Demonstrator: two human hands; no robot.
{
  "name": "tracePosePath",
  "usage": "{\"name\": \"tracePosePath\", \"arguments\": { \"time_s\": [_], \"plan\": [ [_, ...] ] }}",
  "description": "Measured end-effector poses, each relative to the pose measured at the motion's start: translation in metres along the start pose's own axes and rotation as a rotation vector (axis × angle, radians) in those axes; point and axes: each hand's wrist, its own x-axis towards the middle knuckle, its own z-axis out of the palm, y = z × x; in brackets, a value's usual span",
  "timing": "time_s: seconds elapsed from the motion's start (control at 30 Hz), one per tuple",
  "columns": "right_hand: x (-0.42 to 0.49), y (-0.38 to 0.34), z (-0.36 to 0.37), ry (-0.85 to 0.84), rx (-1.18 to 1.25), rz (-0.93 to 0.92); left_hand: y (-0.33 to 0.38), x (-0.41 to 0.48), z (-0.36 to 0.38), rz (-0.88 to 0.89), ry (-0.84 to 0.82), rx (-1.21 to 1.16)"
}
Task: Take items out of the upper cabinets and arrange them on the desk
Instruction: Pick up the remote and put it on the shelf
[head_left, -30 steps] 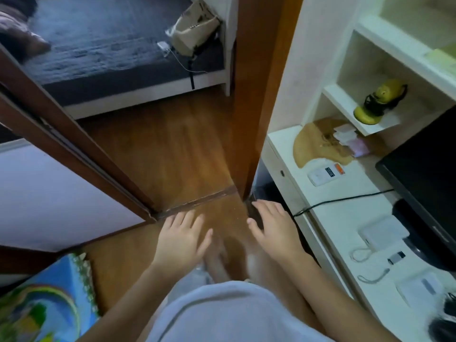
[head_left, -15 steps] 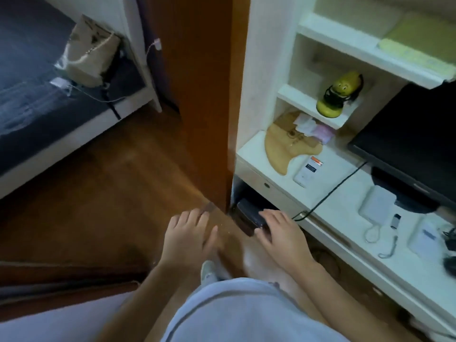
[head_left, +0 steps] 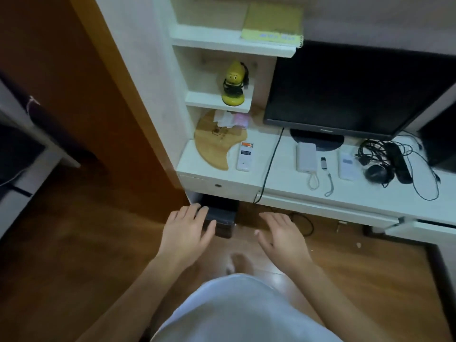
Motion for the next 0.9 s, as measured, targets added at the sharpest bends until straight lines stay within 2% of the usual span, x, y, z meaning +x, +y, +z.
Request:
{"name": "tracePosePath", "arguments": {
  "time_s": [0.17,0.37,0.57,0.9],
  "plan": [
    [0.005,-0.009,-0.031,0.05,0.071,-0.037,0.016,-0.003,-0.029,0.027,0.03,-0.018],
    [0.028,-0.032,-0.108,0.161,0.17,-0.134,0.031,0.009,-0.089,0.003,0.148,-0.094],
    [0.053,-0.074,-0.224,0.341,0.368,-0.282,0.043,0.037,-0.188,0.038,0.375,-0.192],
    [0.07,-0.155,-0.417,0.652,0.503,-0.55,0.067,0.066,-0.389,0.188,0.763,-0.29]
  ]
}}
